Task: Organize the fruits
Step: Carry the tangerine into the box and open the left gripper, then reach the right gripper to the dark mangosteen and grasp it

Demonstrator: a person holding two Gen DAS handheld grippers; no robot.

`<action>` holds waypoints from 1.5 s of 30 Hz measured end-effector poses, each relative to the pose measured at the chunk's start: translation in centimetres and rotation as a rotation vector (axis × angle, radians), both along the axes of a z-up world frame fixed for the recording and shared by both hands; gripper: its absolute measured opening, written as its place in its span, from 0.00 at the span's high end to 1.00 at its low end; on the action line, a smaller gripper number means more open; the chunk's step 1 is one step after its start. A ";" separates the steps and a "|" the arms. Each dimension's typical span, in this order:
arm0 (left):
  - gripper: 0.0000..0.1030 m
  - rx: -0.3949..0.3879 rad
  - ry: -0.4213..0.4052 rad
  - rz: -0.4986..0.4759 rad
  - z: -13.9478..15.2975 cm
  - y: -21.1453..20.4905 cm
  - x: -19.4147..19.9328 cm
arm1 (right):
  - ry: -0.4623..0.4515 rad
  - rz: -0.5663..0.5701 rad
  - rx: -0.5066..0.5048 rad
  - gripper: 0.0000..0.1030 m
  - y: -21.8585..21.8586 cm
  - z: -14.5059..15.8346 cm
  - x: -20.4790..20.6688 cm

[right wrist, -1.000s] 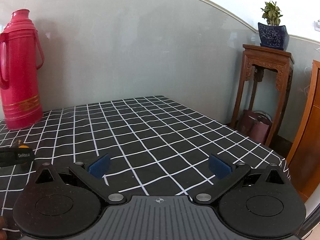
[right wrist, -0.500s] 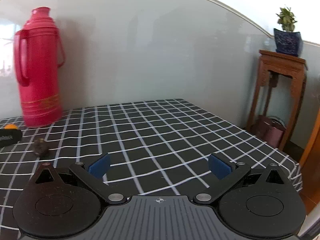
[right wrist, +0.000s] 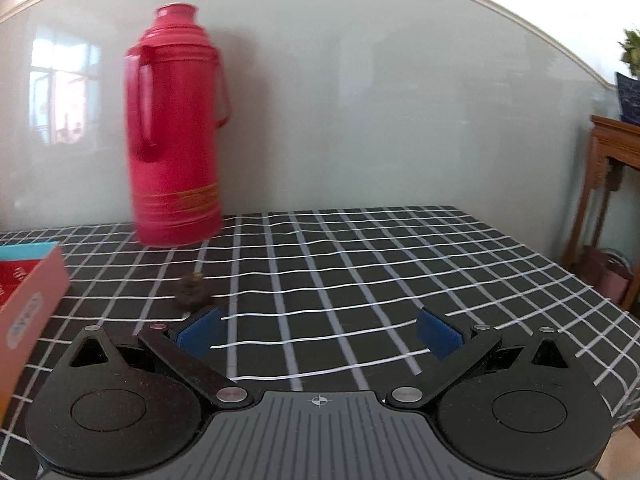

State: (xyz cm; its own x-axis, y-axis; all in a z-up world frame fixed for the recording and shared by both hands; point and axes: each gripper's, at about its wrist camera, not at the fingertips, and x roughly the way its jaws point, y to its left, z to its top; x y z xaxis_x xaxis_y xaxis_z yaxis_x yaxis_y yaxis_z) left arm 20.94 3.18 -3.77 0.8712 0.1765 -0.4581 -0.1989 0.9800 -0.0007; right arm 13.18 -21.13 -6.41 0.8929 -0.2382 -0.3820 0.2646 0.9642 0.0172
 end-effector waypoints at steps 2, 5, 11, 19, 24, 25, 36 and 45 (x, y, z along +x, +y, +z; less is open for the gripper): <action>0.72 -0.024 0.033 0.025 -0.2 1.7 0.2 | 0.005 0.024 0.003 0.00 0.8 -0.1 0.4; 0.63 -0.051 0.072 0.049 -0.5 3.2 0.3 | 0.018 0.061 0.015 0.00 2.0 -0.2 1.2; 0.29 -0.076 0.035 0.044 0.3 4.3 -1.6 | 0.038 0.134 0.062 0.00 3.9 -0.4 2.9; 0.20 -0.105 -0.032 0.041 1.4 7.0 -2.7 | 0.074 0.175 0.081 0.00 5.5 -0.7 6.1; 0.17 -0.088 -0.078 0.094 2.2 9.0 -4.7 | 0.112 0.176 0.109 0.00 5.5 -1.3 8.6; 0.17 -0.079 -0.085 0.106 2.2 9.5 -5.4 | 0.116 0.170 0.111 0.00 5.4 -1.3 9.1; 0.15 -0.082 -0.093 0.234 1.4 13.8 -7.5 | 0.156 0.152 0.085 0.12 5.4 -2.1 14.5; 0.14 -0.074 -0.090 0.265 1.0 15.1 -8.0 | 0.218 0.128 0.073 0.56 5.6 -3.2 16.7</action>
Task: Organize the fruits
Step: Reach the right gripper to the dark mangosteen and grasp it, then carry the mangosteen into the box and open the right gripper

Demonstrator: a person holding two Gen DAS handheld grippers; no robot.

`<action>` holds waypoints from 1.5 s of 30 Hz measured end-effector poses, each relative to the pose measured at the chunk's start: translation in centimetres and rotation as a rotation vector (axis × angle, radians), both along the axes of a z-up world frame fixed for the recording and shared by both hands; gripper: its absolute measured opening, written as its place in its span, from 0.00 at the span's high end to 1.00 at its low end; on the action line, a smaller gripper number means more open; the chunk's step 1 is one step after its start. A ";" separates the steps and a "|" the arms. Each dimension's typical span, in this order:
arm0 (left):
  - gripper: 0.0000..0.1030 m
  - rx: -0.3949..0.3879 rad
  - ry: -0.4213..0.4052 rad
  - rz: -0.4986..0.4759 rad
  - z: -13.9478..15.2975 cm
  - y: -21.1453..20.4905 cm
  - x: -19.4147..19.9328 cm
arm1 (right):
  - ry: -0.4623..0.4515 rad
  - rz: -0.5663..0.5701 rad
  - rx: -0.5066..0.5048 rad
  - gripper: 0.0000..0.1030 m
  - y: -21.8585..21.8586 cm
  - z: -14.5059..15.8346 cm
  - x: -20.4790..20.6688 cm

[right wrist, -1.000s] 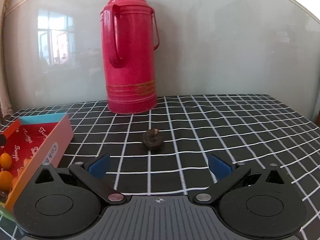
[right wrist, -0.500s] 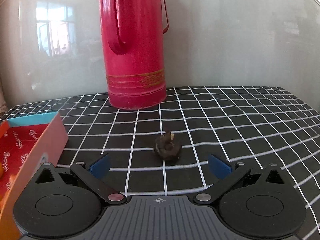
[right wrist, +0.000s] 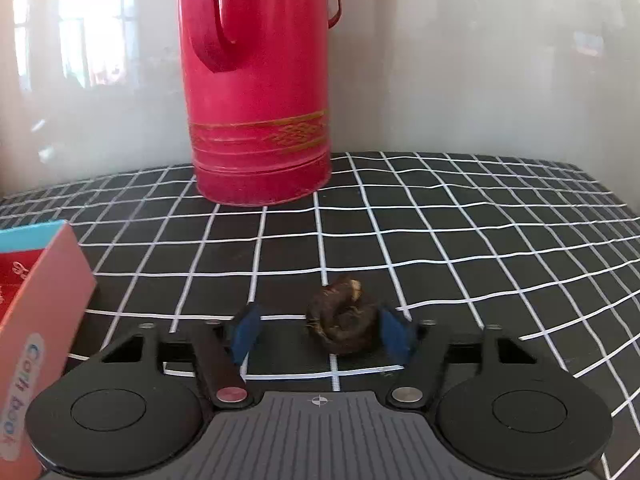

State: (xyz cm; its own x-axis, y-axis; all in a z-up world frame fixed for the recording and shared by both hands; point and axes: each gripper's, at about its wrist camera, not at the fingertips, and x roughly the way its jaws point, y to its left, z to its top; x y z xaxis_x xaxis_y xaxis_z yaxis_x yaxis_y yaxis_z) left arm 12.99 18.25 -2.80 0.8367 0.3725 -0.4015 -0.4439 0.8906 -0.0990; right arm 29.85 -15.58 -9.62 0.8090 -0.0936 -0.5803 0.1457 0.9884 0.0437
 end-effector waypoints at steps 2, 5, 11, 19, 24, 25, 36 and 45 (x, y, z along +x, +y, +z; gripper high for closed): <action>0.14 -0.006 0.001 0.003 0.0 0.2 0.0 | 0.001 0.006 0.002 0.62 0.1 0.0 -0.1; 0.14 -0.002 -0.001 0.009 -0.1 0.3 -0.2 | -0.002 0.008 -0.001 0.62 0.2 0.0 -0.1; 0.14 -0.002 0.002 0.022 -0.1 0.5 -0.3 | -0.071 0.059 0.028 0.63 1.0 1.2 -1.9; 0.14 0.017 0.005 0.028 -0.1 0.3 -0.6 | -0.207 0.323 0.153 0.62 4.7 4.2 -6.1; 0.14 0.035 0.009 0.032 -0.2 0.4 -0.9 | -0.222 0.507 0.198 0.62 8.1 4.9 -8.1; 0.14 0.035 0.011 0.034 -0.2 0.5 -0.9 | -0.220 0.536 0.196 0.62 8.8 4.9 -8.4; 0.13 0.035 0.021 0.020 -0.2 0.9 -0.8 | -0.208 0.636 0.091 0.28 13.5 3.8 -9.8; 0.10 0.053 0.001 -0.151 1.7 -3.2 -2.2 | -0.162 0.435 0.102 0.00 9.0 6.4 -14.4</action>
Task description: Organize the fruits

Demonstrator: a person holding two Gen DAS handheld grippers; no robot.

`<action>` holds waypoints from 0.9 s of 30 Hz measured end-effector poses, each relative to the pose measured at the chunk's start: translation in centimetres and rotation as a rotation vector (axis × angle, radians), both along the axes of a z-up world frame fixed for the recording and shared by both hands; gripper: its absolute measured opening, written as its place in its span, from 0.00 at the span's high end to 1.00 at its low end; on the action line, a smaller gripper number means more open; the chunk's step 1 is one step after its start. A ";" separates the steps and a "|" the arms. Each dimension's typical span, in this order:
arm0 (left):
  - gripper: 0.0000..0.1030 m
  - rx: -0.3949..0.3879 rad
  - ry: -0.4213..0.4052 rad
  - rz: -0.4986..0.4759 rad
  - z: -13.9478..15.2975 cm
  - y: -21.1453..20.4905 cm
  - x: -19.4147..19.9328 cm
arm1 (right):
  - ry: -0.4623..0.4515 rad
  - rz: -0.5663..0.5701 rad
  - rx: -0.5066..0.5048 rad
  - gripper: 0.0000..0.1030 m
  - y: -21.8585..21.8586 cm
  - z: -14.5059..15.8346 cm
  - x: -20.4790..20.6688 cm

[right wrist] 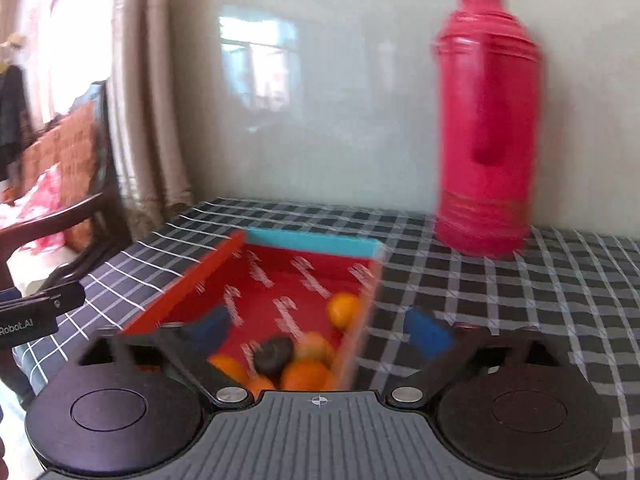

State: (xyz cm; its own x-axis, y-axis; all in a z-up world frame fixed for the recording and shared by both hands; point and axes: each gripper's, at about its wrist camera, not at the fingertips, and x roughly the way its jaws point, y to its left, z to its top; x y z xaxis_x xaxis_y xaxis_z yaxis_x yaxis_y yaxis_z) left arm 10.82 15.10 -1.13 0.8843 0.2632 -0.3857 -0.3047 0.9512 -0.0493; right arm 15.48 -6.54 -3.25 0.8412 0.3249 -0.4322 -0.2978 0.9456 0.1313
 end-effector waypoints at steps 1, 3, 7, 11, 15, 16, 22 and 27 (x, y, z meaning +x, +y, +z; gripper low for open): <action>0.10 -0.011 -0.001 -0.027 0.4 -0.7 -0.8 | 0.005 -0.017 -0.007 0.00 -0.6 0.2 -1.2; 0.06 -0.021 -0.004 -0.062 1.3 -2.4 -3.0 | 0.022 -0.053 -0.027 0.00 -1.8 0.7 -3.5; 0.06 -0.005 -0.010 -0.116 3.1 -5.4 -7.0 | 0.057 -0.135 -0.018 0.00 -4.1 2.2 -8.2; 0.06 0.009 -0.021 -0.149 4.3 -7.1 -10.2 | 0.041 -0.209 -0.021 0.00 -5.2 3.7 -12.2; 0.06 0.029 -0.023 -0.172 4.5 -8.0 -11.9 | 0.012 -0.238 -0.025 0.00 -5.7 4.9 -14.9; 0.06 0.029 -0.024 -0.174 4.5 -8.1 -12.2 | 0.008 -0.243 -0.026 0.00 -5.6 5.0 -15.3; 0.06 0.034 -0.023 -0.183 4.6 -8.3 -13.2 | -0.001 -0.246 -0.025 0.00 -5.4 5.1 -17.0; 0.06 0.023 -0.015 -0.167 4.5 -7.9 -12.9 | 0.006 -0.238 -0.027 0.00 -5.1 4.9 -16.8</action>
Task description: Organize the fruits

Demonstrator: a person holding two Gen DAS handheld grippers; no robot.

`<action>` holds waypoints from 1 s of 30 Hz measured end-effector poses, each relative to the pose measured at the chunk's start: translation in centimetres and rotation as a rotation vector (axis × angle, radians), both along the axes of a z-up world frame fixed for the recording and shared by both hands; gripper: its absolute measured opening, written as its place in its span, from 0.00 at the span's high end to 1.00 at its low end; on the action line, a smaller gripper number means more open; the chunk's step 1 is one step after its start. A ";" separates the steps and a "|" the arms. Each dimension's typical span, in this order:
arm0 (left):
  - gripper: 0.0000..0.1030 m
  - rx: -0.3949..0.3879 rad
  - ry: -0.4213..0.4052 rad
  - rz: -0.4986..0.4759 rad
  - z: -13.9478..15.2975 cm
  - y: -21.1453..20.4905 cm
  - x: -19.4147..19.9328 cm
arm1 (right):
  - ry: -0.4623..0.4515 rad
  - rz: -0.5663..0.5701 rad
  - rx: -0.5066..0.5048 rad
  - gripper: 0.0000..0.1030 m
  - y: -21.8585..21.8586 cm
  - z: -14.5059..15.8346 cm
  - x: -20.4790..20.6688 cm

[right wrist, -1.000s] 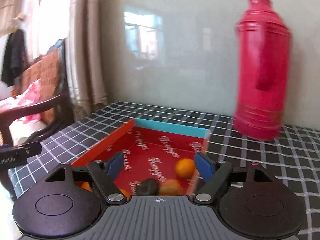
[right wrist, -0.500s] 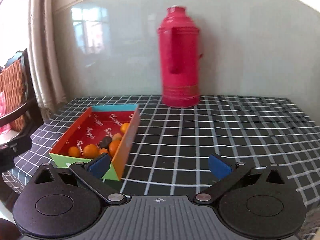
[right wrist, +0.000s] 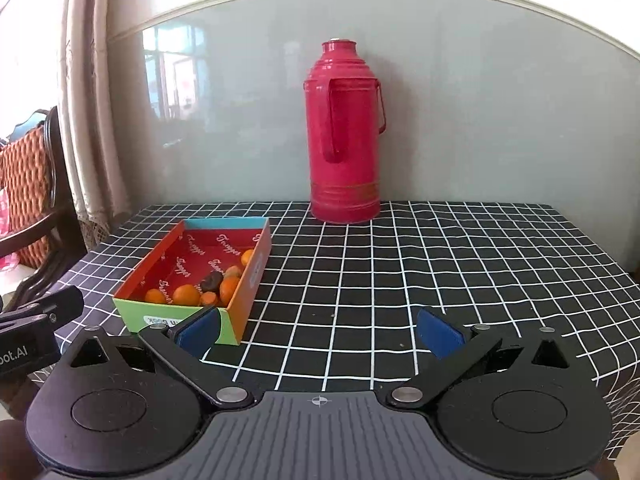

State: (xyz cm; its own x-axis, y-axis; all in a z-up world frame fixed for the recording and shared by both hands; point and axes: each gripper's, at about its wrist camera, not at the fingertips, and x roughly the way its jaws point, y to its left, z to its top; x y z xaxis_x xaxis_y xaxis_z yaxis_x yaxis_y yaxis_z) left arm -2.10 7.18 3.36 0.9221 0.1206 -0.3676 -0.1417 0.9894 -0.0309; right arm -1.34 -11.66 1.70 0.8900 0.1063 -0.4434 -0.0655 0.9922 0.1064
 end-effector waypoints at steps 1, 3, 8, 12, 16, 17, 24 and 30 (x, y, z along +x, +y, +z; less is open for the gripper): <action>0.06 -0.005 0.002 0.003 -0.1 0.0 -0.1 | -0.002 0.001 0.001 0.00 0.0 0.0 -0.1; 0.06 -0.016 0.009 0.002 -0.2 0.2 -0.1 | -0.001 0.009 0.004 0.00 0.1 -0.1 -0.1; 0.06 -0.015 0.021 -0.001 -0.4 0.0 -0.1 | 0.002 0.019 0.009 0.00 0.2 -0.2 0.0; 0.06 0.001 0.028 -0.011 -0.4 -0.4 0.0 | 0.003 0.024 0.021 0.00 0.0 -0.3 0.0; 0.06 0.012 0.035 -0.027 -0.4 -0.8 0.2 | 0.004 0.022 0.024 0.00 -0.1 -0.3 0.0; 0.06 0.012 0.036 -0.026 -0.5 -0.9 0.2 | 0.004 0.019 0.024 0.00 -0.2 -0.3 0.1; 0.06 0.029 0.045 -0.033 -0.4 -1.1 0.4 | -0.006 0.000 0.021 0.00 -0.2 -0.3 0.0; 0.06 0.018 0.051 -0.029 -0.4 -1.1 0.7 | -0.003 -0.009 0.024 0.00 -0.4 -0.4 0.1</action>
